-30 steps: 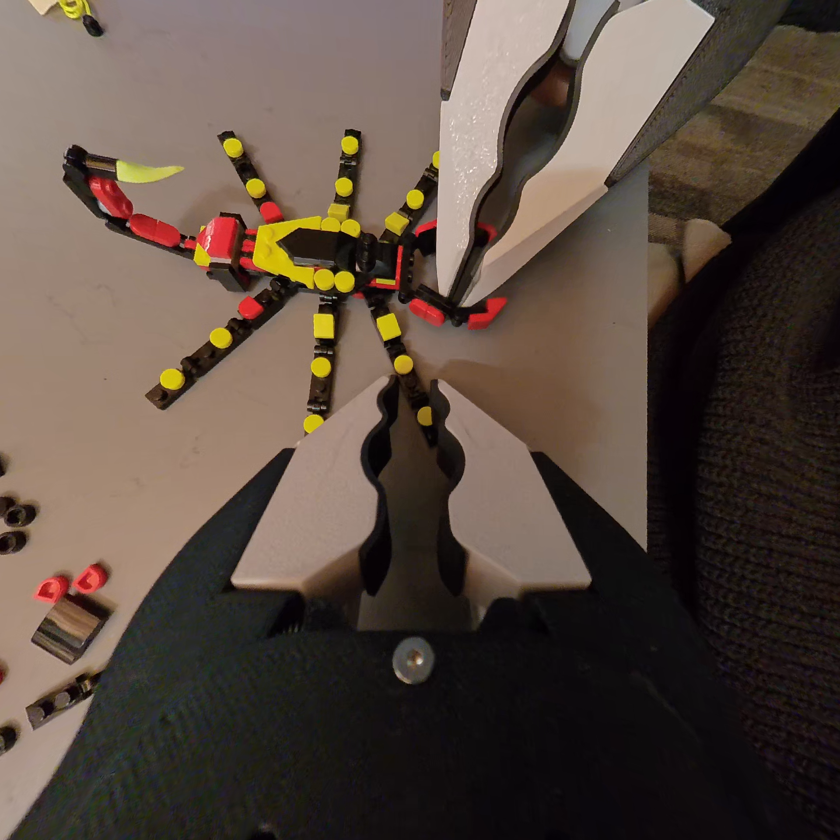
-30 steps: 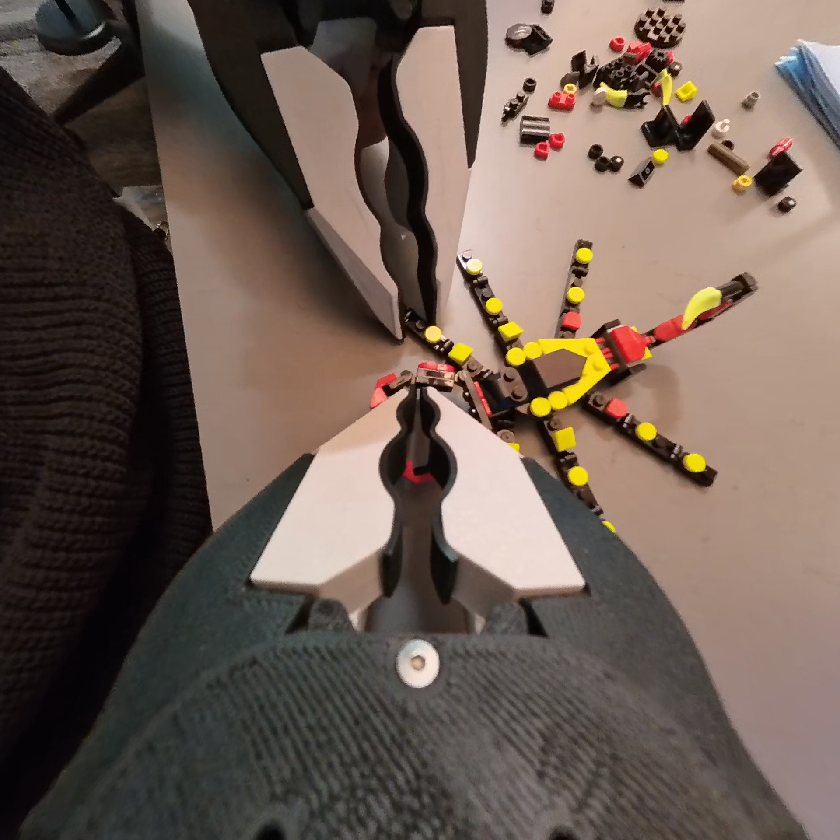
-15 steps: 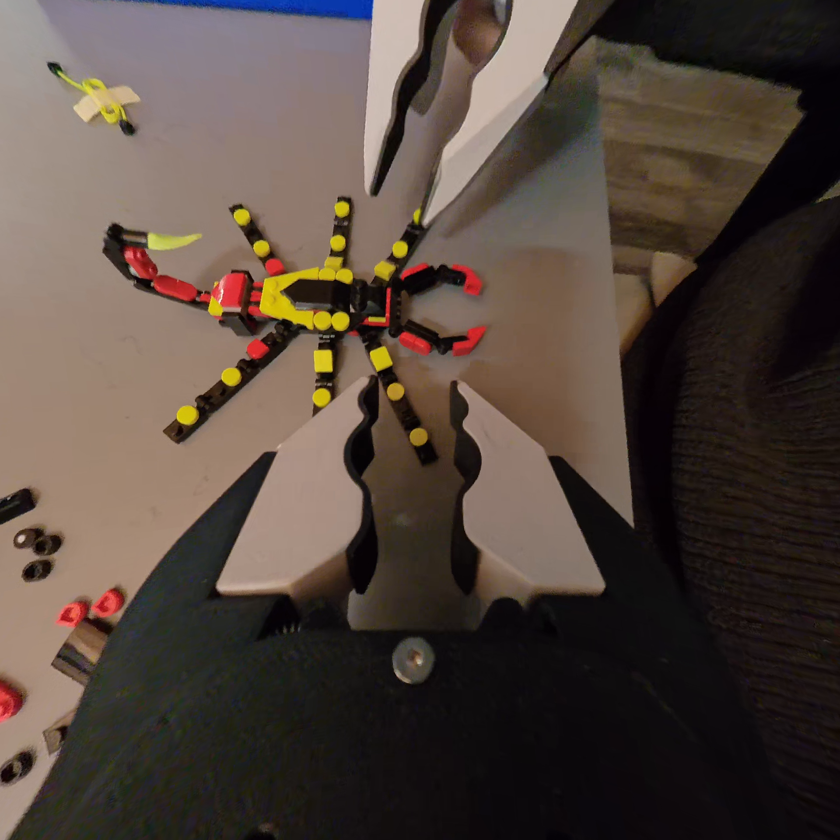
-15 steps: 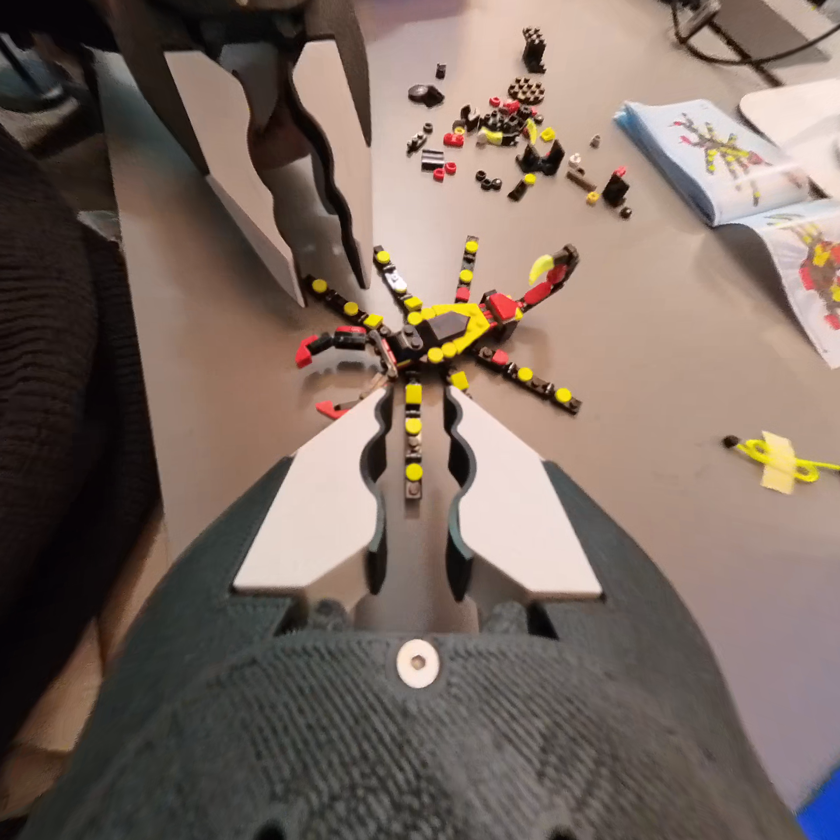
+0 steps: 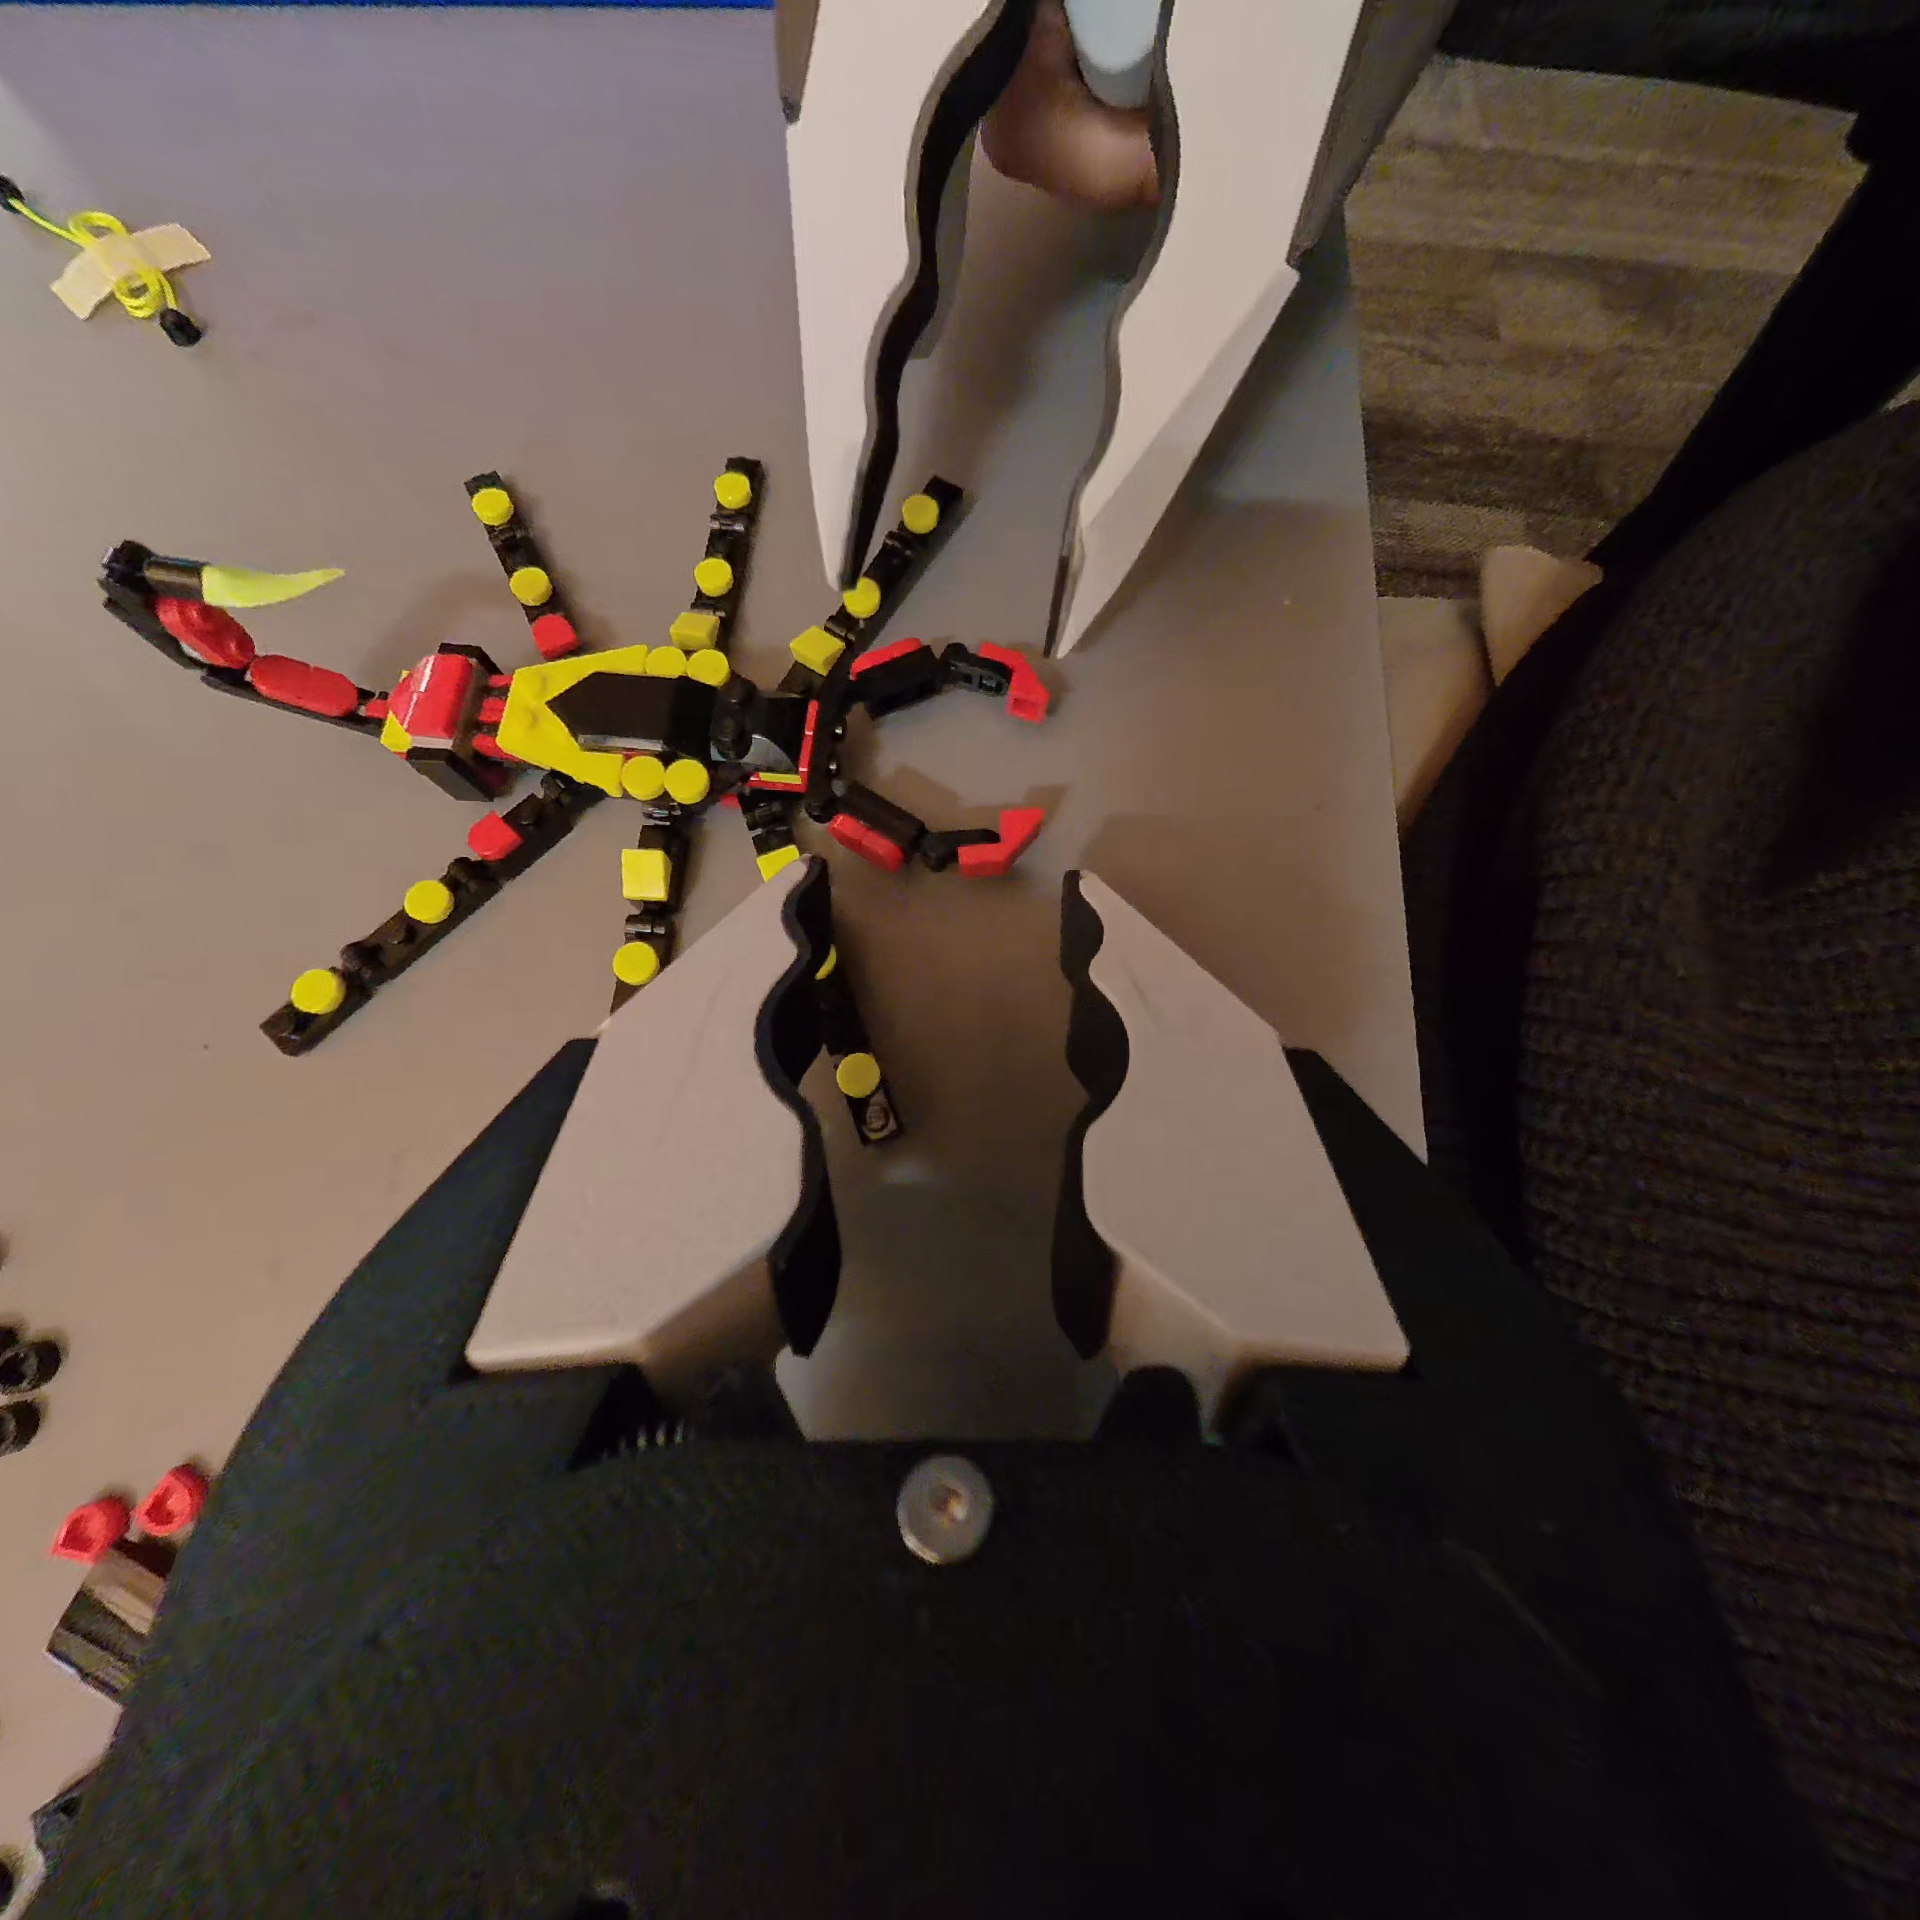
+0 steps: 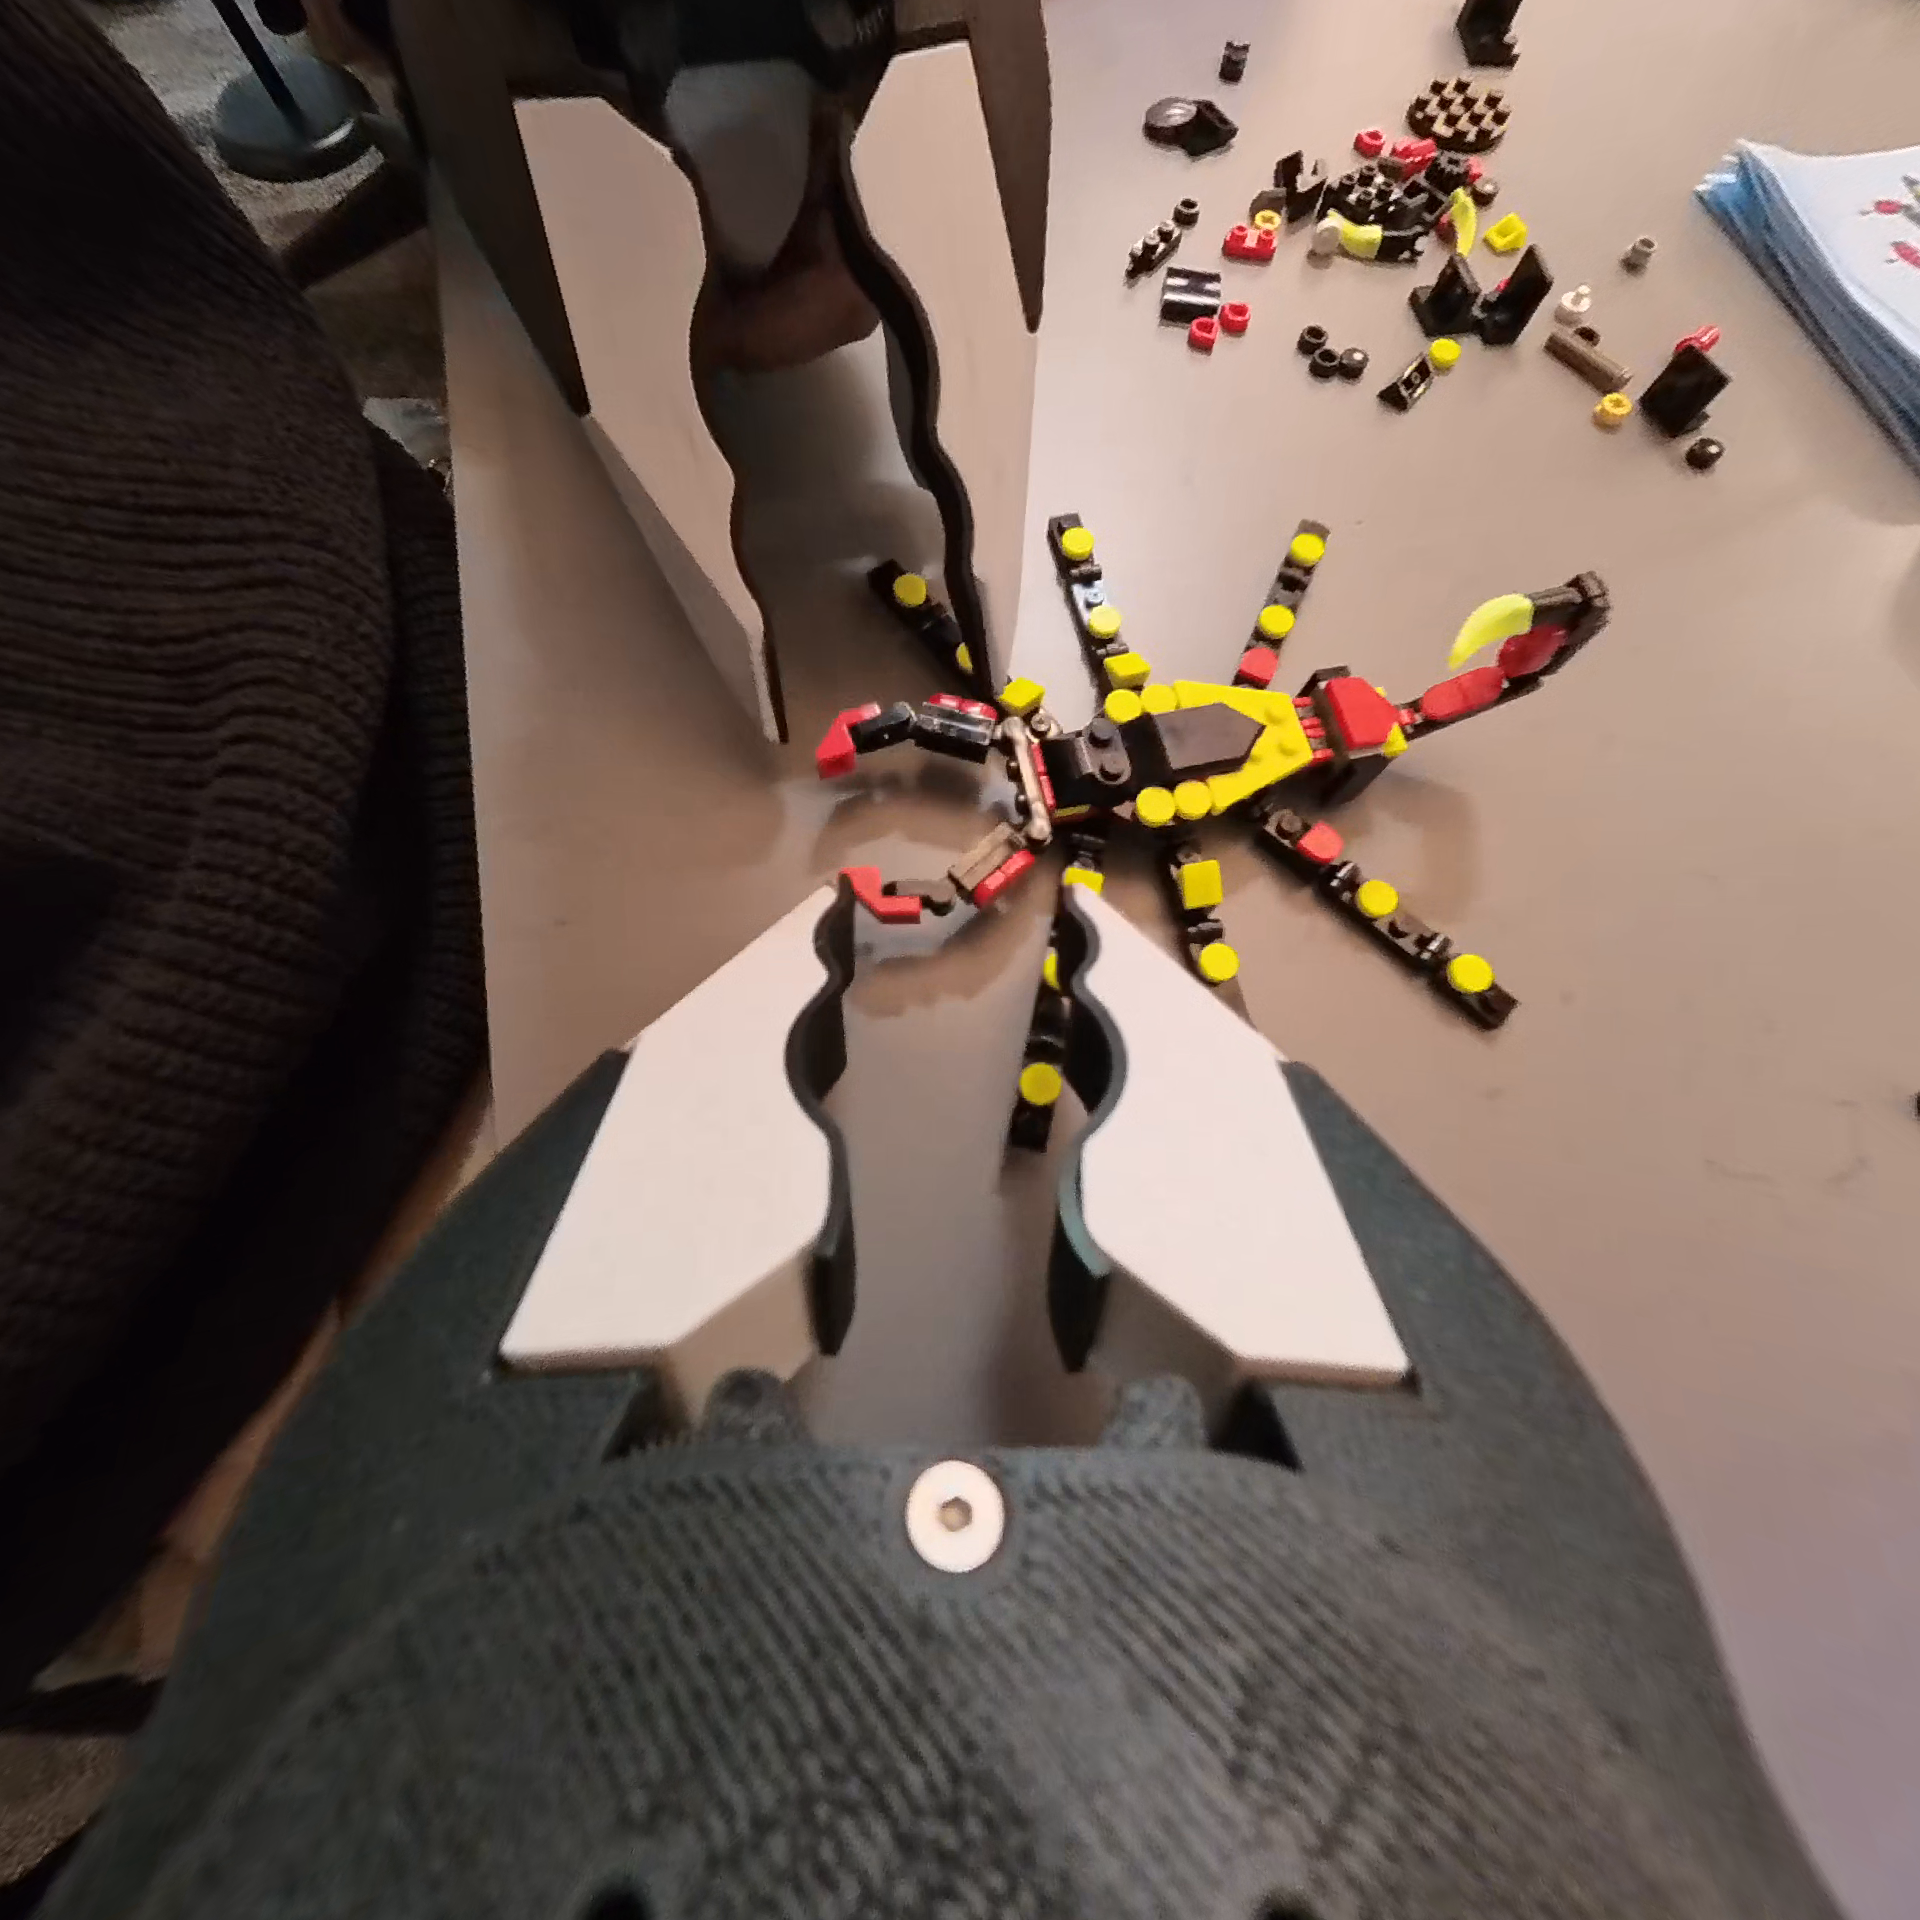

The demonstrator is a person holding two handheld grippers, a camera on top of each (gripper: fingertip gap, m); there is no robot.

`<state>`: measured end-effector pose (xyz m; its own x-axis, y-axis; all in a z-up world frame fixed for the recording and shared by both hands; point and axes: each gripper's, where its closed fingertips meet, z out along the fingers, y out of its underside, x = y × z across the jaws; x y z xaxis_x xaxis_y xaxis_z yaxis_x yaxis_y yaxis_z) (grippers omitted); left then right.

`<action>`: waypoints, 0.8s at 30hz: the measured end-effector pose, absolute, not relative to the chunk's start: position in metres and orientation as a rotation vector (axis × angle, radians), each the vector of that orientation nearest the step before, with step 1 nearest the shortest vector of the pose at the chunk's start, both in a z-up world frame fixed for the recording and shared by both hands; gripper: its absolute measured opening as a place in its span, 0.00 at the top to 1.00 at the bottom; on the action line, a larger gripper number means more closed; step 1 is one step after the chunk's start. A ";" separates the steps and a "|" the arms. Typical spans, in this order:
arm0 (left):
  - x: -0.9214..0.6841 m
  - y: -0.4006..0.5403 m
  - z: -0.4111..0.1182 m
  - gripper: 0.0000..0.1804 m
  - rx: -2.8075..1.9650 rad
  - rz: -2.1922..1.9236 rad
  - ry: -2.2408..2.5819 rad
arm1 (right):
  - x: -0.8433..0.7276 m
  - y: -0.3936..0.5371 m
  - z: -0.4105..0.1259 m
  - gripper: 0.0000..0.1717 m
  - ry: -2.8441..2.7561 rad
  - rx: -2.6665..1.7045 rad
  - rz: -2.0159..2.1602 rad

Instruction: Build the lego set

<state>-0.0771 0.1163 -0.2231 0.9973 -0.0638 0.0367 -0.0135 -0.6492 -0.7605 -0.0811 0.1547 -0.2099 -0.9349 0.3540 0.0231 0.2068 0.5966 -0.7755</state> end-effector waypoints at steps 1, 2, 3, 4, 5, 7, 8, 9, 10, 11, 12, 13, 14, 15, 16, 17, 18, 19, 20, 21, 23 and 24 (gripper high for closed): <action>-0.078 0.117 -0.223 0.76 -2.275 -0.074 0.049 | -0.080 0.154 -0.211 0.78 -2.654 -0.464 1.249; -0.078 0.117 -0.222 0.76 -2.271 -0.074 0.046 | -0.079 0.154 -0.212 0.78 -2.661 -0.457 1.243; -0.079 0.118 -0.222 0.77 -2.266 -0.076 0.043 | -0.079 0.153 -0.213 0.78 -2.667 -0.452 1.233; -0.080 0.119 -0.221 0.77 -2.262 -0.078 0.039 | -0.078 0.153 -0.215 0.78 -2.671 -0.449 1.224; -0.080 0.120 -0.221 0.77 -2.260 -0.081 0.037 | -0.078 0.153 -0.216 0.77 -2.674 -0.445 1.219; -0.080 0.121 -0.221 0.77 -2.260 -0.086 0.036 | -0.078 0.151 -0.217 0.77 -2.676 -0.444 1.216; -0.080 0.121 -0.221 0.77 -2.263 -0.087 0.038 | -0.078 0.150 -0.217 0.77 -2.677 -0.441 1.218; -0.080 0.122 -0.221 0.77 -2.264 -0.084 0.040 | -0.078 0.148 -0.217 0.77 -2.678 -0.438 1.222; -0.080 0.122 -0.221 0.77 -2.264 -0.082 0.043 | -0.077 0.147 -0.217 0.77 -2.680 -0.434 1.219; -0.080 0.122 -0.221 0.77 -2.265 -0.081 0.045 | -0.077 0.146 -0.218 0.77 -2.682 -0.430 1.211; -0.080 0.122 -0.222 0.77 -2.269 -0.077 0.044 | -0.077 0.146 -0.218 0.78 -2.680 -0.424 1.205; -0.080 0.122 -0.223 0.77 -2.273 -0.074 0.042 | -0.077 0.145 -0.218 0.78 -2.678 -0.420 1.201; -0.081 0.122 -0.223 0.77 -2.277 -0.069 0.040 | -0.077 0.145 -0.219 0.79 -2.677 -0.421 1.197; -0.081 0.122 -0.224 0.78 -2.279 -0.066 0.040 | -0.078 0.145 -0.219 0.79 -2.676 -0.420 1.193; -0.081 0.122 -0.224 0.78 -2.280 -0.063 0.041 | -0.078 0.145 -0.219 0.80 -2.674 -0.420 1.189; -0.081 0.122 -0.224 0.78 -2.281 -0.061 0.042 | -0.078 0.146 -0.219 0.80 -2.673 -0.420 1.184; -0.081 0.122 -0.224 0.78 -2.282 -0.058 0.041 | -0.079 0.146 -0.219 0.81 -2.672 -0.422 1.181; -0.081 0.122 -0.224 0.78 -2.282 -0.056 0.038 | -0.079 0.146 -0.219 0.81 -2.671 -0.422 1.179; -0.082 0.122 -0.224 0.78 -2.282 -0.055 0.037 | -0.079 0.146 -0.219 0.81 -2.670 -0.423 1.177; -0.082 0.122 -0.224 0.78 -2.281 -0.055 0.035 | -0.079 0.146 -0.220 0.81 -2.669 -0.423 1.175; -0.082 0.122 -0.224 0.78 -2.281 -0.056 0.032 | -0.079 0.146 -0.220 0.81 -2.667 -0.422 1.171; -0.082 0.122 -0.224 0.78 -2.281 -0.056 0.031 | -0.079 0.146 -0.220 0.81 -2.666 -0.421 1.170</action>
<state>-0.0822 0.1225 -0.2240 0.9987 -0.0415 0.0303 -0.0041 -0.6521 -0.7581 -0.0795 0.1460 -0.2196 -0.9396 0.3358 0.0668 0.1782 0.6462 -0.7421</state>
